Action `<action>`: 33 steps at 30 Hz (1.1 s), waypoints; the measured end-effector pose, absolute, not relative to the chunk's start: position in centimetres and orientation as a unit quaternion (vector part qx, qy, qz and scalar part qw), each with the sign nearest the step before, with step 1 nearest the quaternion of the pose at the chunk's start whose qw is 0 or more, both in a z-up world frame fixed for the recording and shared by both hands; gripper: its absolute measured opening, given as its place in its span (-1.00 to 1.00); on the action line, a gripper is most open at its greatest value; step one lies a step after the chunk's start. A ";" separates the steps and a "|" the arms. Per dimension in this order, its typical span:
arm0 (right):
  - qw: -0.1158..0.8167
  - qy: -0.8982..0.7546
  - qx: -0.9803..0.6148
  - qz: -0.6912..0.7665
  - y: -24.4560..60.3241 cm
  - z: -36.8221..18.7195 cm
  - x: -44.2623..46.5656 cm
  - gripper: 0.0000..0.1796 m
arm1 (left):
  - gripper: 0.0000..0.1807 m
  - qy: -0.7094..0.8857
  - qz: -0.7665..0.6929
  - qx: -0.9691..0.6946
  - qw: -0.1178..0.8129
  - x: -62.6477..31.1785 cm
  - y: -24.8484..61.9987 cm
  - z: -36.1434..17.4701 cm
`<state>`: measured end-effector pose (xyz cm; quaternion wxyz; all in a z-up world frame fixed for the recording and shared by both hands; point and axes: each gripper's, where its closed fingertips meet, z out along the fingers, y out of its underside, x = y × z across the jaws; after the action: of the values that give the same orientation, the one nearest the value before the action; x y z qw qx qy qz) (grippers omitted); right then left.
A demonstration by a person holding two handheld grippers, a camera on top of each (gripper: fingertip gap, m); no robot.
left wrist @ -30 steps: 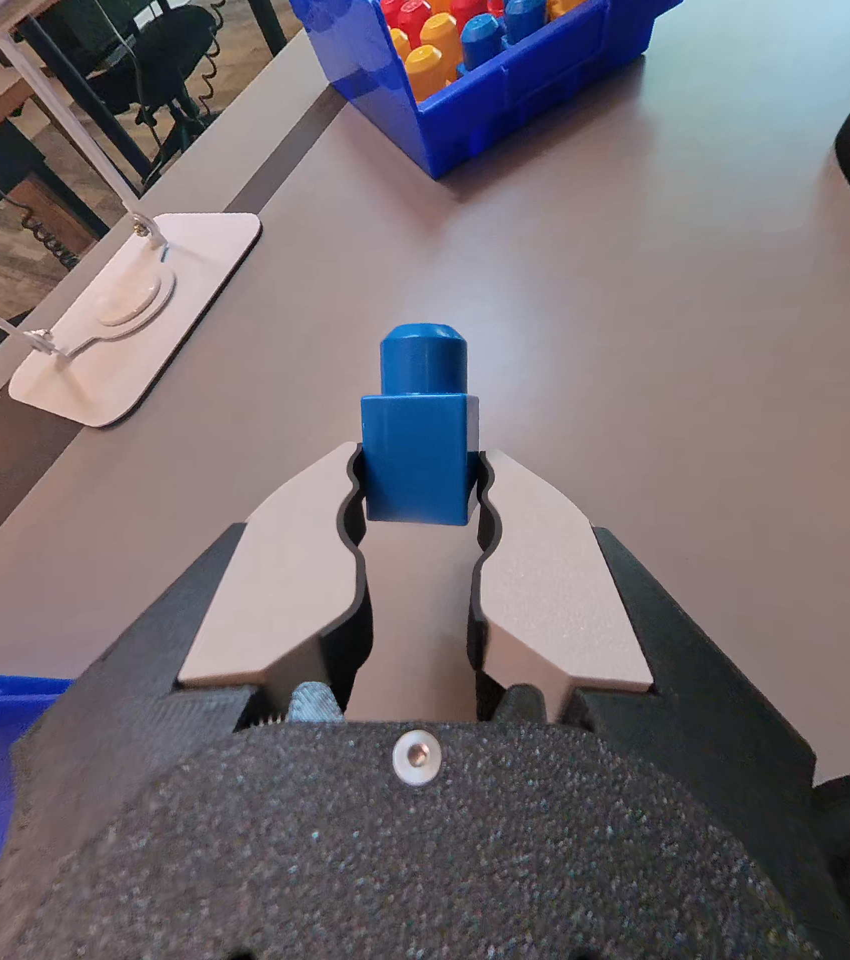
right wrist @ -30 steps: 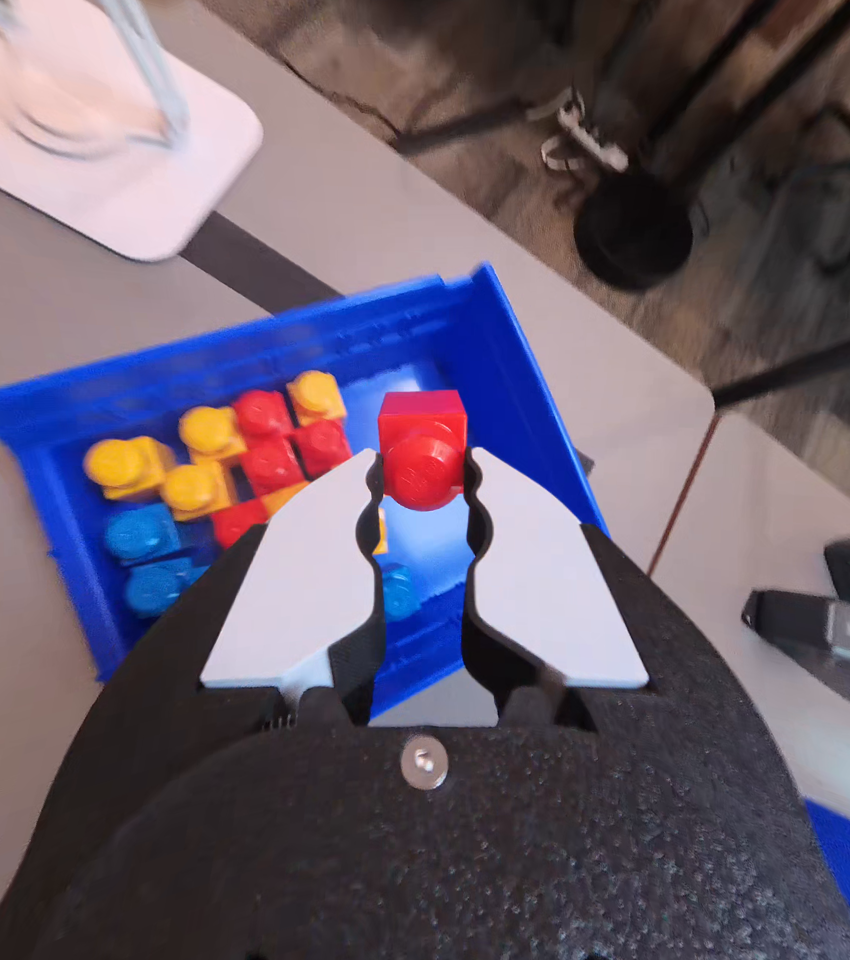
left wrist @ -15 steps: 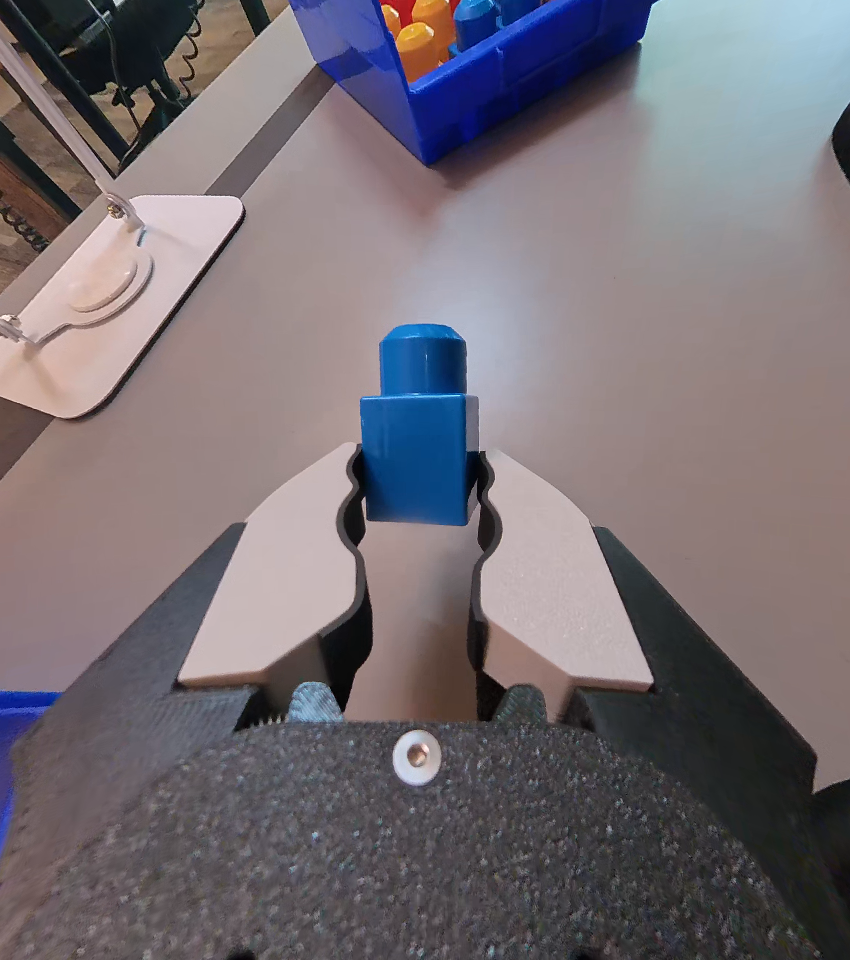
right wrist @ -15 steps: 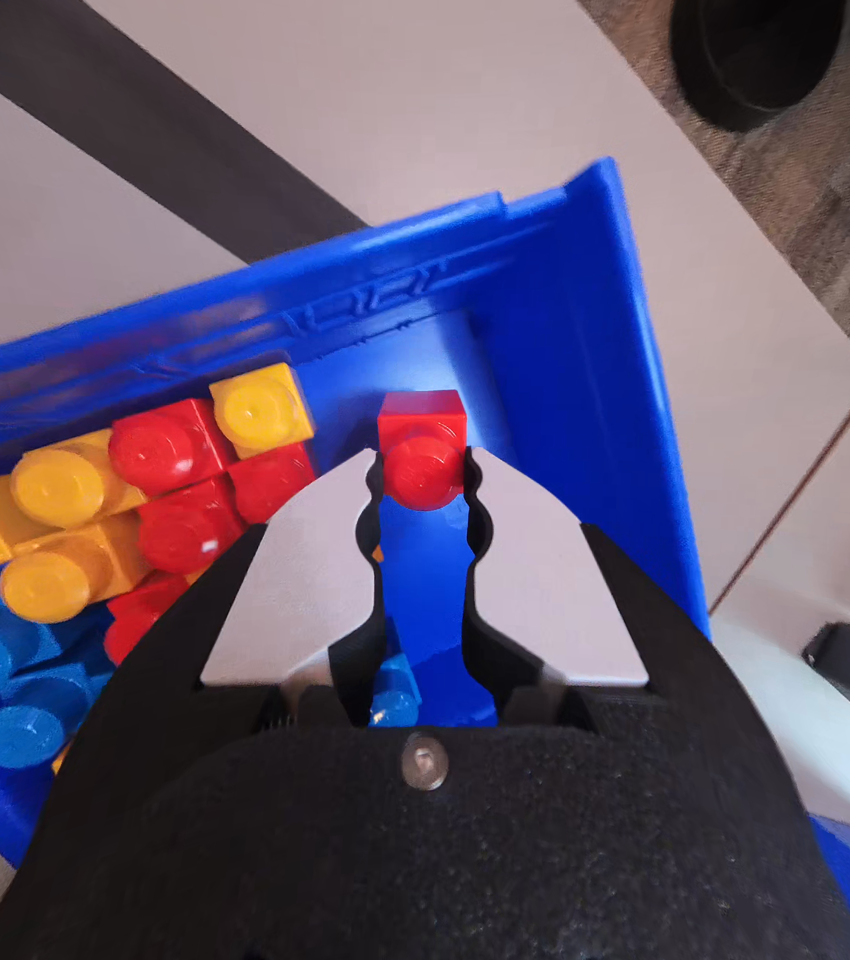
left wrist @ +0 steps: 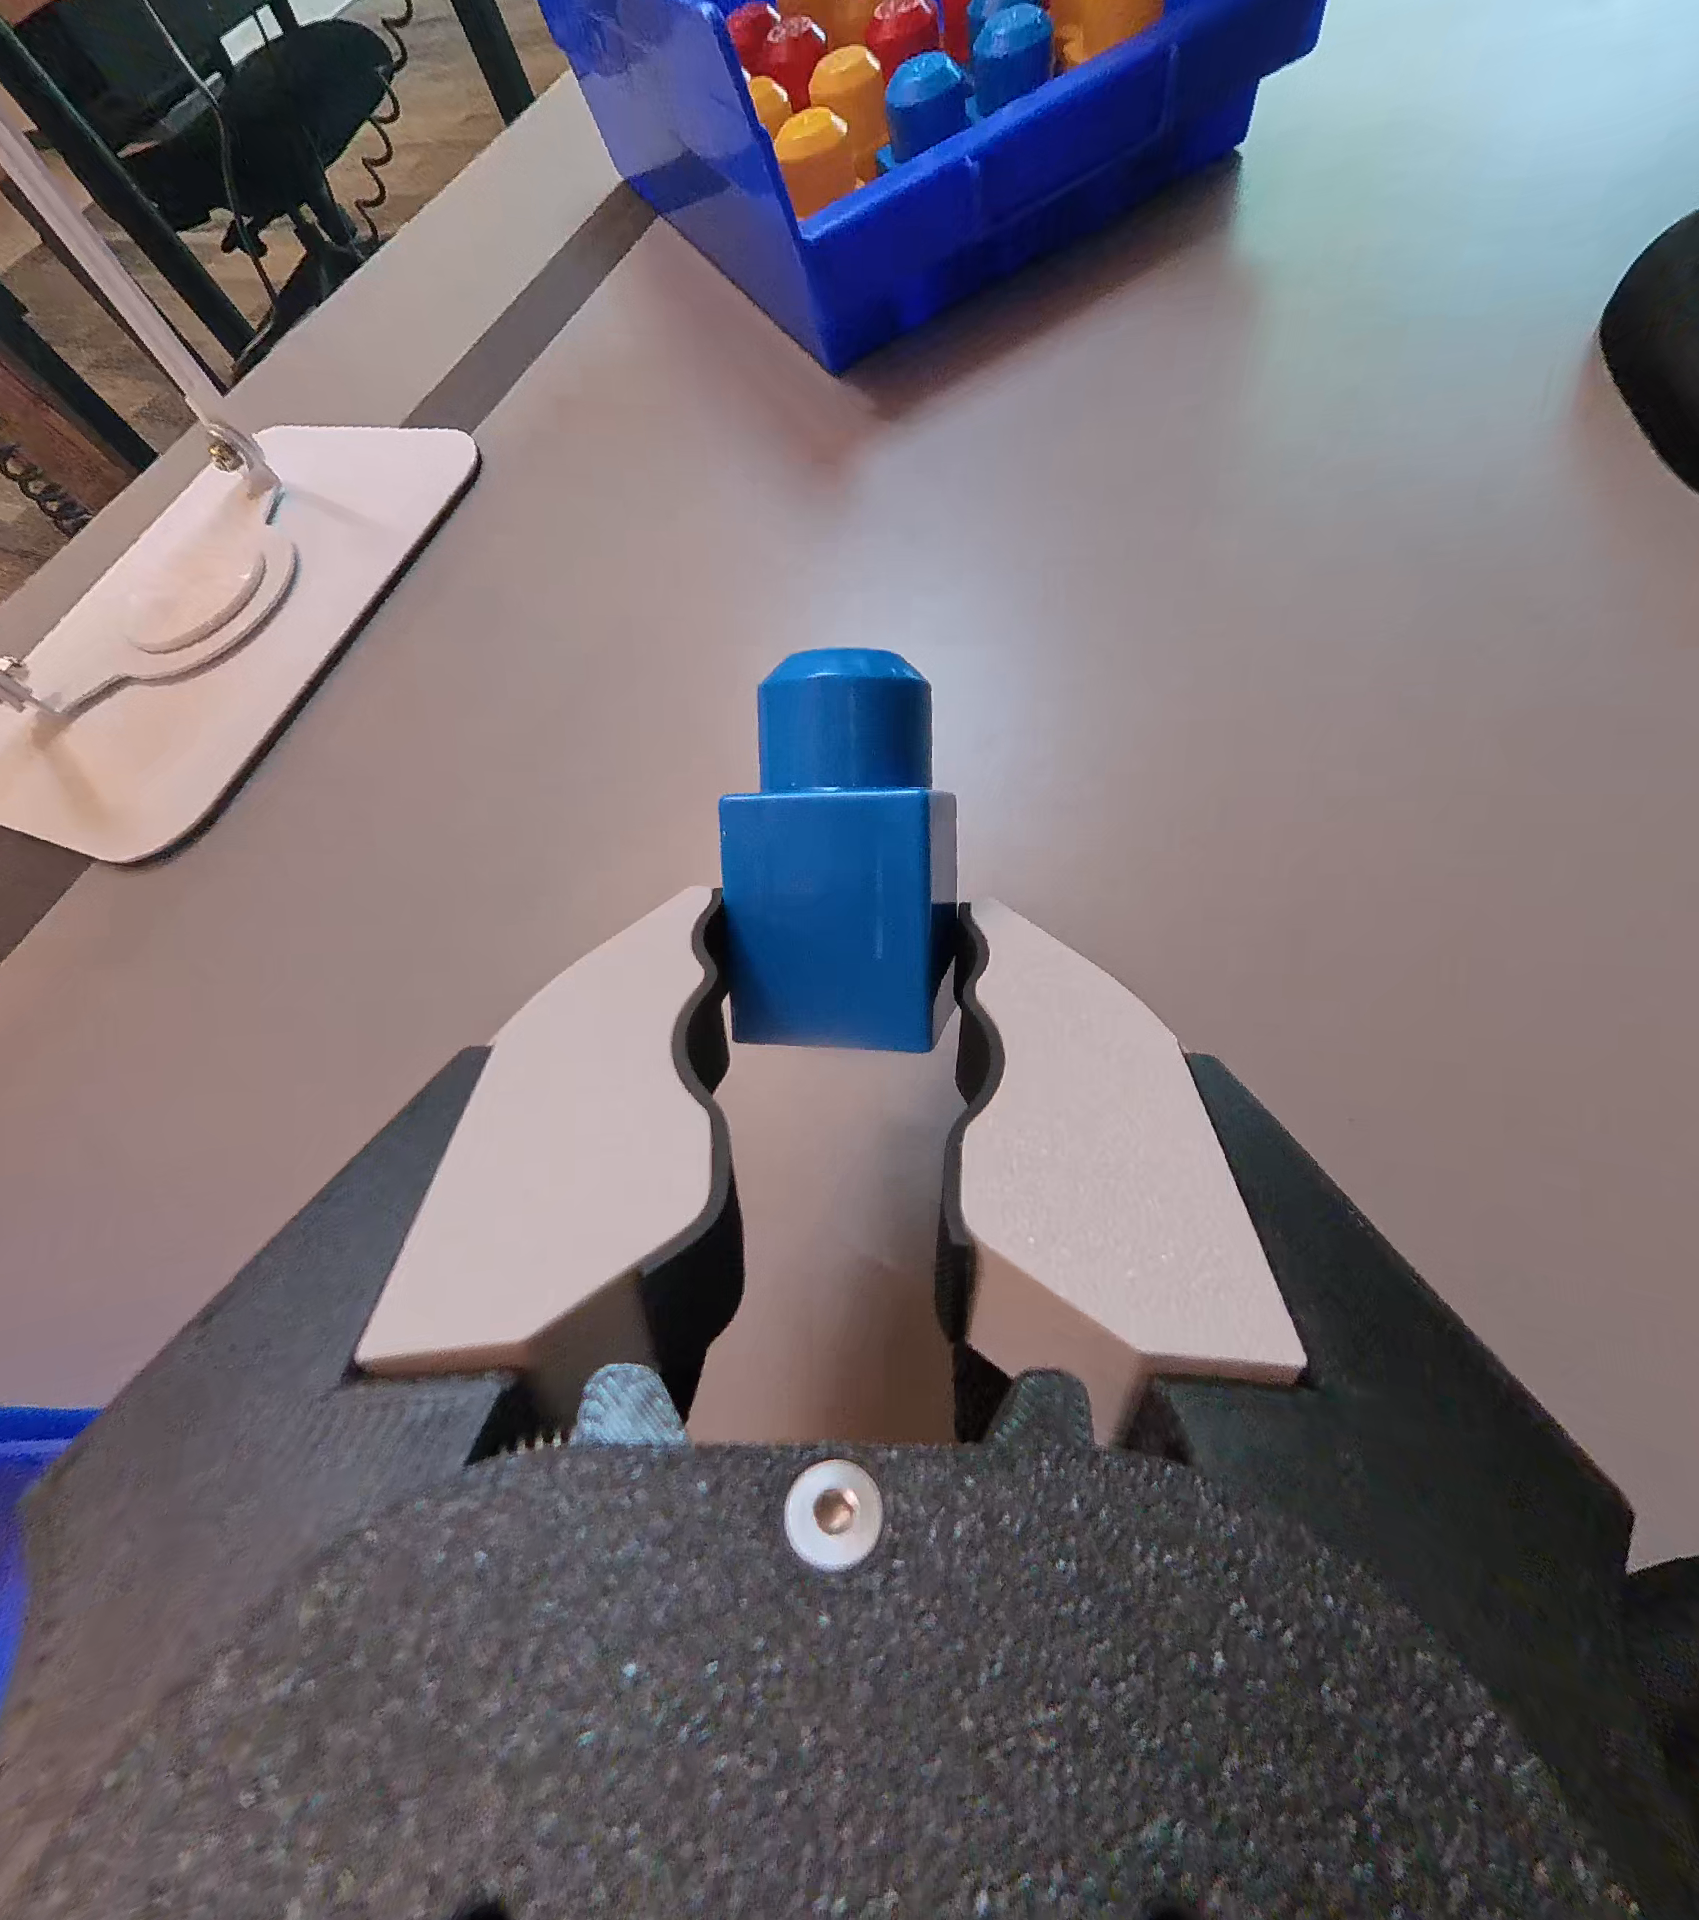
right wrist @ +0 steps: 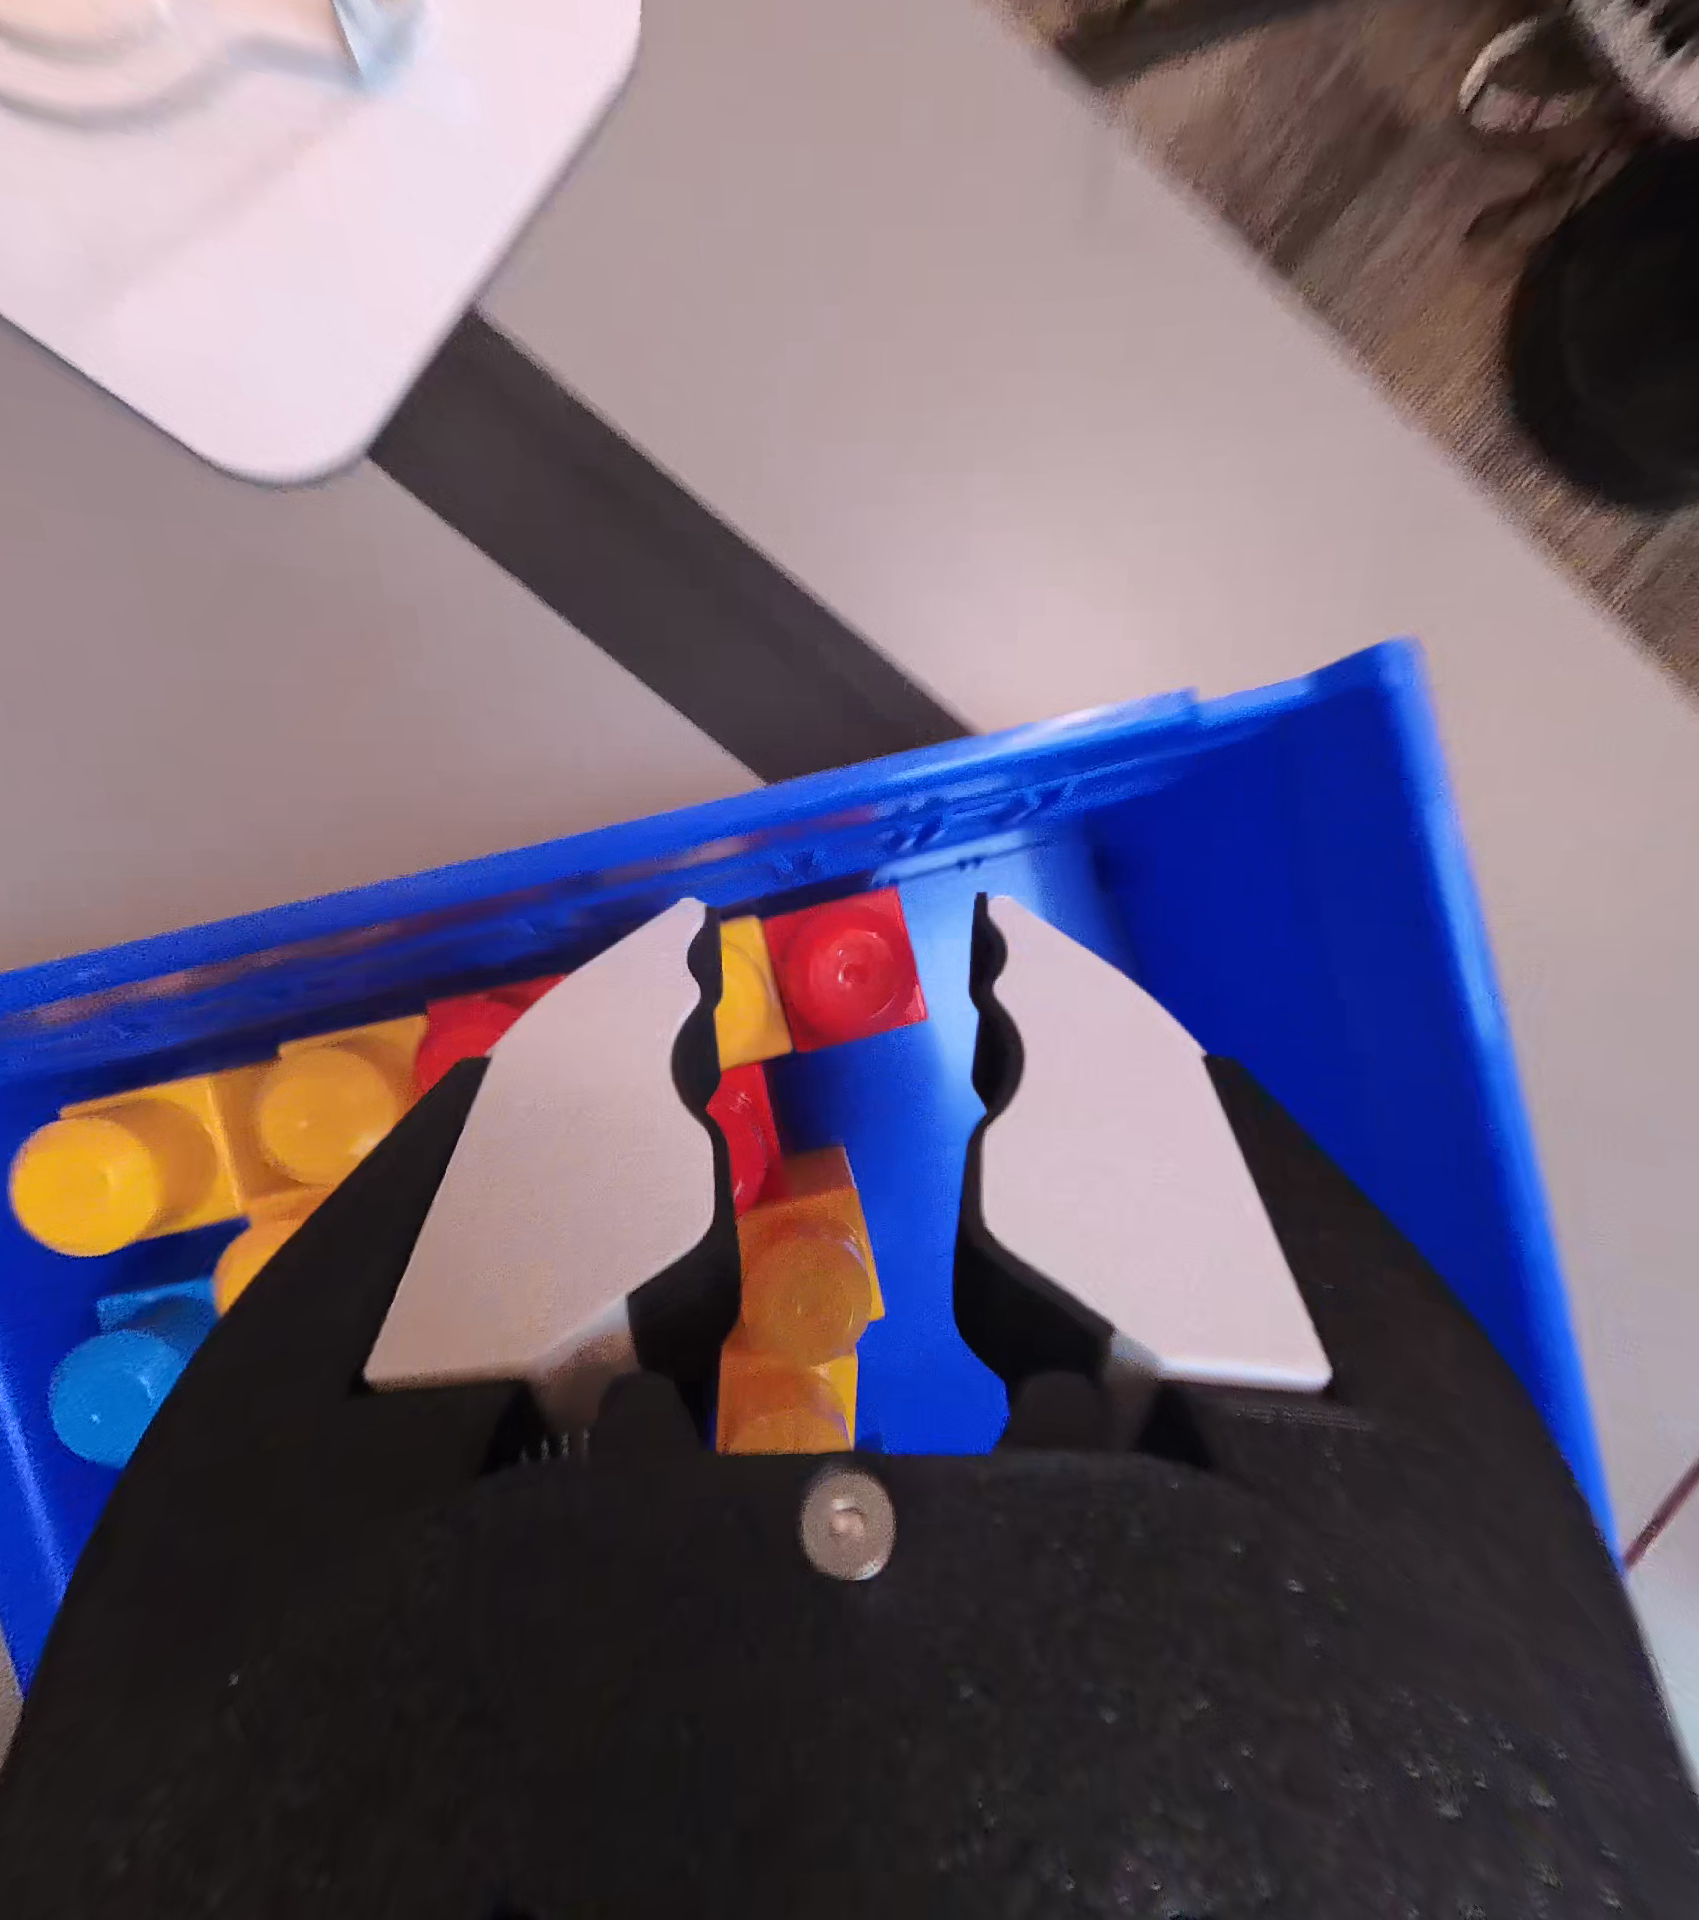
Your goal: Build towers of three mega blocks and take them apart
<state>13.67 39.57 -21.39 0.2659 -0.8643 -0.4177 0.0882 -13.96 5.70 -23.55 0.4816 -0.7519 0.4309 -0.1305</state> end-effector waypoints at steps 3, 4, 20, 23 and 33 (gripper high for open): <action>0.379 -0.423 -0.811 0.138 38.2 -16.3 10.8 -0.49 | -0.55 0.424 -0.137 -0.745 0.496 -13.7 5.7 -22.8; 0.400 -0.438 -0.786 0.177 36.3 -14.7 8.9 -0.49 | -0.55 0.422 -0.141 -0.742 0.502 -13.6 5.7 -22.6; 0.288 -0.749 -0.500 0.325 2.3 -17.2 -11.1 -0.67 | -0.56 0.458 -0.153 -0.680 0.552 -10.8 3.5 -20.0; 0.299 -0.747 -0.507 0.310 3.8 -15.0 -10.1 -0.67 | -0.53 0.428 -0.152 -0.677 0.579 -11.6 4.2 -18.9; 0.412 -0.565 -0.715 -0.024 29.1 -5.6 8.2 -0.67 | -1.00 0.272 -0.121 -0.683 0.667 -17.2 7.0 -14.9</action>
<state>8.19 29.08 -5.58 0.4122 -0.7146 -0.5647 -0.0241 -17.23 6.99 -14.90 0.6667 -0.6833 0.2722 -0.1206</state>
